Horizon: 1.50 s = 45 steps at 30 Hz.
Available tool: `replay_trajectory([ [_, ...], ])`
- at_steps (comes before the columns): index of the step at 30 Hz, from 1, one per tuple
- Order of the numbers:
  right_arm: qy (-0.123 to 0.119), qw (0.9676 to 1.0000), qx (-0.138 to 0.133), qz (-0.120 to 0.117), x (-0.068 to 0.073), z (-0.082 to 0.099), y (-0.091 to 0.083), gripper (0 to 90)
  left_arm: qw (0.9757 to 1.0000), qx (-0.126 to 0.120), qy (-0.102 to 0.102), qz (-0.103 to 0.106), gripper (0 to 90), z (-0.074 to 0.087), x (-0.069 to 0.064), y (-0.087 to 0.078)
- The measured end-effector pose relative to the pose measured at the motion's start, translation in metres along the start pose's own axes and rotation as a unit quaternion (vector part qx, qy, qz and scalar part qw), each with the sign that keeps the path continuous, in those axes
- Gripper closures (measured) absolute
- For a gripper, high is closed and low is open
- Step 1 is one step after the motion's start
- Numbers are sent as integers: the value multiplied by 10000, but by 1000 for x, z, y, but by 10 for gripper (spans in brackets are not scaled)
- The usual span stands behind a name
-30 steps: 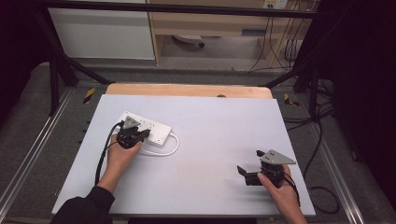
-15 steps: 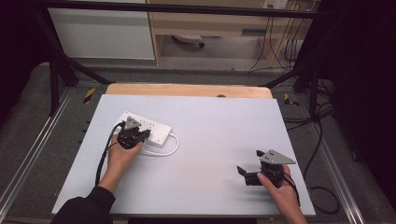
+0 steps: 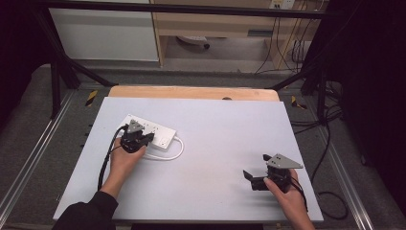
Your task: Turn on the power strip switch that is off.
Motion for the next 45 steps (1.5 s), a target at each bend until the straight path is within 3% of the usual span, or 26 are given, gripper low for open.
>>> replay_trajectory([
  [5, 14, 10000, -27, -16, 1, -1, 0, 22, 10000, -18, -80, 40, 900, 0, 1, 0],
  [17, 3, 10000, -32, -1, 0, 0, 0, 21, 10000, -8, -21, -4, 900, 0, 0, -1],
  [30, 6, 10000, -40, 13, 0, 0, 0, 21, 9995, -293, -67, 77, 900, -5, -2, -7],
  [45, 0, 10000, -32, 3, 0, 0, 0, 21, 9967, -806, -43, -3, 591, -13, -7, -17],
])
Point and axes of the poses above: each handheld gripper's, and its own axes: y roughly forward along the jaws, z roughly out of its underside, x roughly to its left, the point moved 1 cm from there along y, roughly forward along the jaws, and after that the axes turned 6 degrees about z, right-handed, at the moved point
